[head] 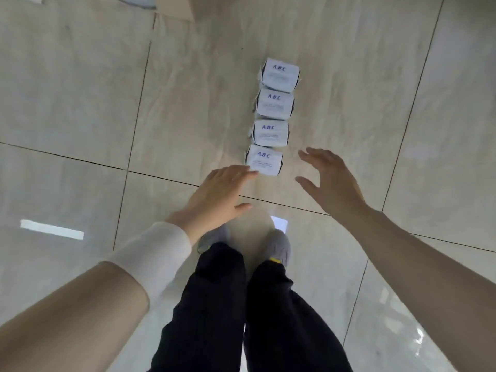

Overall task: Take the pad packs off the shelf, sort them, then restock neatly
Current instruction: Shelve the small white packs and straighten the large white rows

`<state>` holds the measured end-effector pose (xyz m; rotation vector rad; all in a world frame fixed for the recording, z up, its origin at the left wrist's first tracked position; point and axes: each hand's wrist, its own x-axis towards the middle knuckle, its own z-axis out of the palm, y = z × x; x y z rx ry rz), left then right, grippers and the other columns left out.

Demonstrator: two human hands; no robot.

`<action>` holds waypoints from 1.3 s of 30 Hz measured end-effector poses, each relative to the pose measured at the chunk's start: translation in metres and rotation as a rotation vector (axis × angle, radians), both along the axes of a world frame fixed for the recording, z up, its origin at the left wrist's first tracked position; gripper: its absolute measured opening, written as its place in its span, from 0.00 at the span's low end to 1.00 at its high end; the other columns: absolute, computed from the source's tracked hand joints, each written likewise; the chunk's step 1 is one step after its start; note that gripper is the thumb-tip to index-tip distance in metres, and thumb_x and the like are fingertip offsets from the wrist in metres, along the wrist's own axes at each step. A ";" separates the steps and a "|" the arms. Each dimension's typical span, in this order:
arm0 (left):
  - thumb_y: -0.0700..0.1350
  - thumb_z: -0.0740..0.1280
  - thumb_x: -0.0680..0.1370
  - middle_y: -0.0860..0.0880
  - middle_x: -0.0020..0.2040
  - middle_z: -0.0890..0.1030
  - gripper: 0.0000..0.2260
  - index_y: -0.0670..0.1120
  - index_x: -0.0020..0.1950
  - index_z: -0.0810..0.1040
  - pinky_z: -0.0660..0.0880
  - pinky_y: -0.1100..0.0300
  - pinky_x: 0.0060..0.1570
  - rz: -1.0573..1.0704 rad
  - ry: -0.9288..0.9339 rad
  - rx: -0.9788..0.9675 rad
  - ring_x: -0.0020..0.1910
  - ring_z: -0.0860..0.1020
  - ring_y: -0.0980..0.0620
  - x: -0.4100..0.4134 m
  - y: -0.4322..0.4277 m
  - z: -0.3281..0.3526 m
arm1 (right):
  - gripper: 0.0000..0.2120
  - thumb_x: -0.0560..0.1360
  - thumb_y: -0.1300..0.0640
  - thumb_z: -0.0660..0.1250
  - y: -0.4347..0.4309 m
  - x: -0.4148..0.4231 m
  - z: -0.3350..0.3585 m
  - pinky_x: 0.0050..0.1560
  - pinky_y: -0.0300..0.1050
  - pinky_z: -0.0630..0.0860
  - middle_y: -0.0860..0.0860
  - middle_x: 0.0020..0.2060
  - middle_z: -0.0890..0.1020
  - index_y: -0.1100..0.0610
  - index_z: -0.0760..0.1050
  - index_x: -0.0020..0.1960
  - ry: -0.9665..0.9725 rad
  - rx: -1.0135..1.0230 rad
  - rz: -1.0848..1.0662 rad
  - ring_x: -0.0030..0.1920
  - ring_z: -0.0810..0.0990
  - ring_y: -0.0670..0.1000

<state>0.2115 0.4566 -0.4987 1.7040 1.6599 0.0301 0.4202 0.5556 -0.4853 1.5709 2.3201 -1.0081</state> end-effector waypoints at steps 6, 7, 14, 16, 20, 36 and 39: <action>0.58 0.72 0.66 0.44 0.67 0.72 0.34 0.46 0.68 0.68 0.61 0.53 0.64 -0.055 -0.061 0.254 0.66 0.69 0.46 -0.010 0.047 -0.193 | 0.24 0.73 0.53 0.70 0.071 -0.018 -0.189 0.63 0.46 0.68 0.52 0.65 0.72 0.55 0.71 0.67 0.134 0.140 0.160 0.65 0.69 0.55; 0.61 0.69 0.66 0.45 0.67 0.72 0.34 0.47 0.67 0.67 0.61 0.55 0.64 -0.097 -0.085 0.326 0.65 0.68 0.48 -0.013 0.049 -0.201 | 0.24 0.72 0.52 0.70 0.076 -0.018 -0.197 0.61 0.49 0.70 0.54 0.64 0.72 0.55 0.72 0.66 0.182 0.181 0.190 0.64 0.70 0.56; 0.62 0.69 0.67 0.46 0.65 0.66 0.33 0.46 0.65 0.67 0.60 0.57 0.63 -0.263 -0.074 0.642 0.64 0.67 0.46 -0.022 0.053 -0.231 | 0.25 0.71 0.46 0.66 0.073 -0.007 -0.227 0.57 0.44 0.69 0.61 0.62 0.71 0.56 0.74 0.64 0.288 0.431 0.344 0.58 0.69 0.58; 0.60 0.70 0.68 0.46 0.64 0.67 0.31 0.46 0.65 0.68 0.60 0.57 0.64 -0.283 -0.054 0.701 0.64 0.68 0.45 -0.023 0.052 -0.238 | 0.24 0.71 0.47 0.67 0.076 -0.009 -0.230 0.57 0.45 0.69 0.63 0.59 0.72 0.57 0.75 0.63 0.316 0.469 0.335 0.56 0.72 0.61; 0.57 0.72 0.68 0.46 0.61 0.68 0.30 0.46 0.64 0.68 0.63 0.54 0.63 -0.252 -0.087 0.705 0.59 0.70 0.43 -0.023 0.046 -0.242 | 0.22 0.71 0.48 0.68 0.081 -0.010 -0.231 0.58 0.48 0.70 0.64 0.56 0.73 0.57 0.76 0.62 0.334 0.505 0.380 0.55 0.73 0.63; 0.55 0.71 0.66 0.59 0.57 0.72 0.21 0.57 0.57 0.73 0.69 0.70 0.56 0.229 -0.573 0.351 0.59 0.69 0.66 -0.025 0.028 -0.243 | 0.21 0.69 0.51 0.71 0.068 0.007 -0.240 0.57 0.30 0.69 0.57 0.56 0.72 0.56 0.76 0.60 0.571 0.303 0.075 0.55 0.71 0.40; 0.55 0.72 0.64 0.59 0.57 0.74 0.15 0.66 0.49 0.75 0.74 0.65 0.54 0.411 -0.730 0.193 0.56 0.74 0.60 -0.027 0.026 -0.236 | 0.19 0.69 0.49 0.69 0.064 0.010 -0.232 0.55 0.30 0.71 0.51 0.55 0.71 0.52 0.75 0.59 0.596 0.266 -0.031 0.56 0.70 0.36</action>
